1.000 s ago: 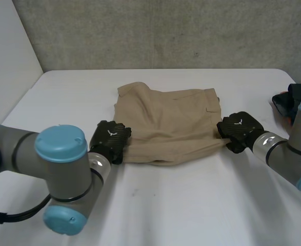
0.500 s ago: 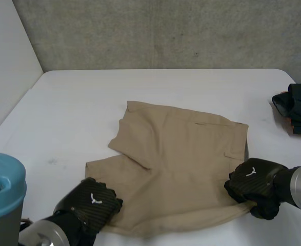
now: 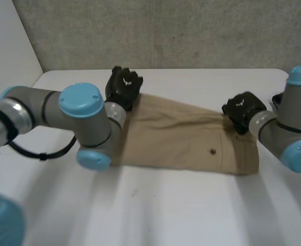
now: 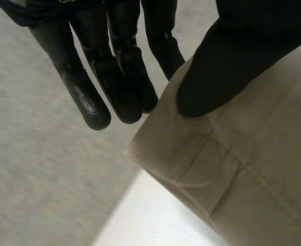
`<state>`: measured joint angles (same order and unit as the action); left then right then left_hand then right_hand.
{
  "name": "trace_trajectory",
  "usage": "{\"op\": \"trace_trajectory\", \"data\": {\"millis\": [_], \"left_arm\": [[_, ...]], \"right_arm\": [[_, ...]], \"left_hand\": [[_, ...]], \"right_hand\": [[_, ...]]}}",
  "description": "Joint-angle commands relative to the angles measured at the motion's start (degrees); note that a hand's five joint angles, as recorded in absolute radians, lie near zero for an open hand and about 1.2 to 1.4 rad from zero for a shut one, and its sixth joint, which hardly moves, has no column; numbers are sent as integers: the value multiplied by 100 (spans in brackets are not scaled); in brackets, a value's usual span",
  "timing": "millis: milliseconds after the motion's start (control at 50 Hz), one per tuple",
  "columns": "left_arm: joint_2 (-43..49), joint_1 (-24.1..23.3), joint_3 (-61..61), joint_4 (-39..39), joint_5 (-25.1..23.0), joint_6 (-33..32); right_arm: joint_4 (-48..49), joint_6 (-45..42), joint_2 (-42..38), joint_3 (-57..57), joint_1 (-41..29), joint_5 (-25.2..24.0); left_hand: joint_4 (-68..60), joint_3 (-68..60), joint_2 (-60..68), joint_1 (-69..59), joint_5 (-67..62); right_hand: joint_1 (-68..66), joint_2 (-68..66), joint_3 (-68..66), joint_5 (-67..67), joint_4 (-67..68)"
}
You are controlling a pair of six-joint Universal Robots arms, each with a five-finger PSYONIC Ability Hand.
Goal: Fold the laundry.
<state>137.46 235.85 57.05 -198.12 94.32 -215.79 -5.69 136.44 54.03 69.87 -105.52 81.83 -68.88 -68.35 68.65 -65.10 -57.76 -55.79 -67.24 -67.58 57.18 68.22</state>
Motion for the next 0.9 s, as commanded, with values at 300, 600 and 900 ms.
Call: {"op": "trace_trajectory", "data": {"millis": [300, 600, 900], "left_arm": [[1551, 31, -1992, -367, -581, 238], [-1150, 4, 2072, -903, -590, 1356], [-1476, -110, 2777, -939, -581, 1426]], "right_arm": [[2459, -329, -932, -617, -320, 1178], [183, 2036, 723, 1520, 400, -105], [1150, 1650, 81, 1696, 664, -150]], "left_hand": [[5888, 5835, -5865, 5510, 5776], [5888, 5835, -5865, 5510, 5776], [5888, 5835, -5865, 5510, 5776]], "right_hand": [[4579, 5724, 5758, -5718, -5822], [4470, 5616, 5649, -5609, -5713], [-2421, -1276, -1242, 1282, 1178]]}}
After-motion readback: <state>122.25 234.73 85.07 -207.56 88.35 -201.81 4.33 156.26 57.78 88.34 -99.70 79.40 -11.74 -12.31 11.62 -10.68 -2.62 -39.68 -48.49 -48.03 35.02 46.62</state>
